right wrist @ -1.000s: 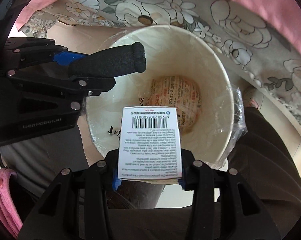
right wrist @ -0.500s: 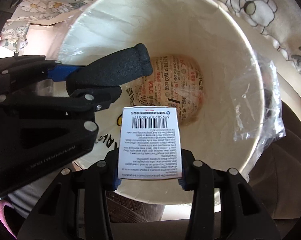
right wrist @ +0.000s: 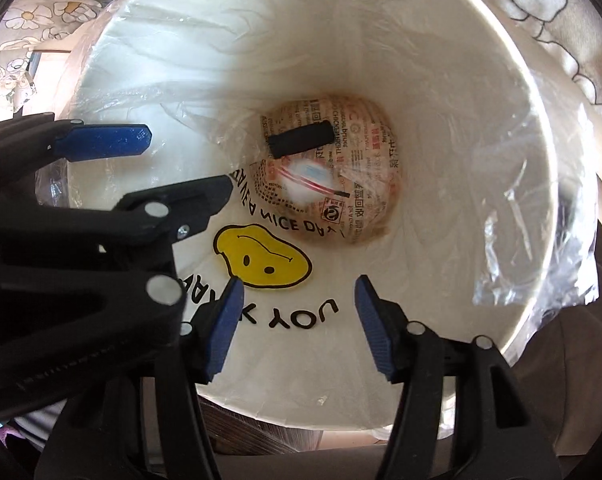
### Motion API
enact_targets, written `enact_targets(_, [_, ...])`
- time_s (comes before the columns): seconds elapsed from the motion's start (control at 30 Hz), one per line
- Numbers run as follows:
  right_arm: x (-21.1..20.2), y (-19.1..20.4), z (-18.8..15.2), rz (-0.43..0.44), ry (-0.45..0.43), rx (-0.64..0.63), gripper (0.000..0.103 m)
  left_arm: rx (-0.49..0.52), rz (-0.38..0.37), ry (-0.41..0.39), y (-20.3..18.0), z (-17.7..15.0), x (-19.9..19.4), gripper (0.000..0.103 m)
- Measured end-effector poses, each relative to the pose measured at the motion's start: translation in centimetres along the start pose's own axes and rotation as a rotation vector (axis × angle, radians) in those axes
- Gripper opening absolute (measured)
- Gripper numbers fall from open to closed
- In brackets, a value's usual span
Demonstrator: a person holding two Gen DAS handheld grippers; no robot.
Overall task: Collect trash
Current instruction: 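Open both tools to drop the foam tube and white box into the bin, then move both open tools back over the bed toward the milk carton and yogurt cup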
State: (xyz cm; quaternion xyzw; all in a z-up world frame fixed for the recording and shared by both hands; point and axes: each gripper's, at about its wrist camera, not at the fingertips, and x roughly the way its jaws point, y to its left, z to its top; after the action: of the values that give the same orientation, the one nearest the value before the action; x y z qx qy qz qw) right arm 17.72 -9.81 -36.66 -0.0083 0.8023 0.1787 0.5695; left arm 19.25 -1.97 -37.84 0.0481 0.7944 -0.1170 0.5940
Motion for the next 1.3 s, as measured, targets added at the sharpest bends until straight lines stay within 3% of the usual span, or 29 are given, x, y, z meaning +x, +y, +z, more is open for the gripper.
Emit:
enact_targets(0.23, [1.5, -0.3, 0.0, -0.013, -0.01, -0.021, 0.059, 0.018, 0.021, -0.007, -1.1, -0.2, -0.6, 0.067])
enact_targets(0.47, [-1.0, -0.3, -1.8, -0.016, -0.05, -0.055, 0.059, 0.027, 0.039, -0.044, -1.0, -1.2, -2.8, 0.067])
enact_targets(0.7, [-4.4, -0.3, -4.0, -0.032, -0.11, -0.072, 0.058, 0.073, 0.085, -0.136, -1.3, -3.8, -7.6, 0.067])
enact_targets(1.0, [-13.6, 0.0, -7.9, -0.127, -0.275, -0.145, 0.058, 0.098, 0.109, -0.31, -1.1, -6.7, -17.6, 0.067])
enact_targets(1.3, [-26.2, -0.2, -10.0, -0.182, -0.496, -0.176, 0.058, 0.109, 0.113, -0.493, -2.3, -7.1, -29.5, 0.067])
